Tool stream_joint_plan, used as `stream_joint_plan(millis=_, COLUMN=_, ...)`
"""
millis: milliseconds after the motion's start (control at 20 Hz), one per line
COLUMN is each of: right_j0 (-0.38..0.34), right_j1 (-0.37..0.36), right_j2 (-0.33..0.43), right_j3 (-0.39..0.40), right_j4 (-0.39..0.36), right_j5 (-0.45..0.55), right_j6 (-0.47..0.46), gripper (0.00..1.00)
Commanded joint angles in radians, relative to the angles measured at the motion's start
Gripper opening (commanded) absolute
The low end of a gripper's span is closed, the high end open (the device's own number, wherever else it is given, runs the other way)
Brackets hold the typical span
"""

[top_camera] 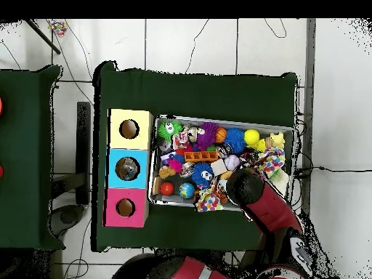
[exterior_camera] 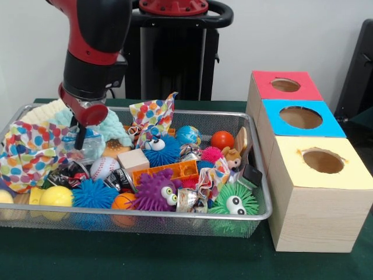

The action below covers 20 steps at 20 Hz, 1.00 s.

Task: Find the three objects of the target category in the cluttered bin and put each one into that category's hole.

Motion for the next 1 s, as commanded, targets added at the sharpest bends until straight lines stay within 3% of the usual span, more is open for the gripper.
stream_joint_plan(millis=50, right_j0=-0.044, right_j1=-0.009, right_j2=0.138, right_j3=0.009, right_j4=0.016, right_j5=0.041, right_j6=0.181, gripper=0.0)
stream_joint_plan(millis=250, right_j0=-0.038, right_j1=-0.037, right_j2=0.128, right_j3=-0.006, right_j4=0.015, right_j5=0.08, right_j6=0.171, gripper=0.0)
stream_joint_plan(millis=800, right_j0=0.083, right_j1=-0.117, right_j2=0.035, right_j3=-0.074, right_j4=0.015, right_j5=0.235, right_j6=0.183, gripper=0.0)
stream_joint_plan(millis=1000, right_j0=0.143, right_j1=-0.126, right_j2=0.01, right_j3=-0.112, right_j4=0.001, right_j5=0.351, right_j6=0.192, gripper=0.0)
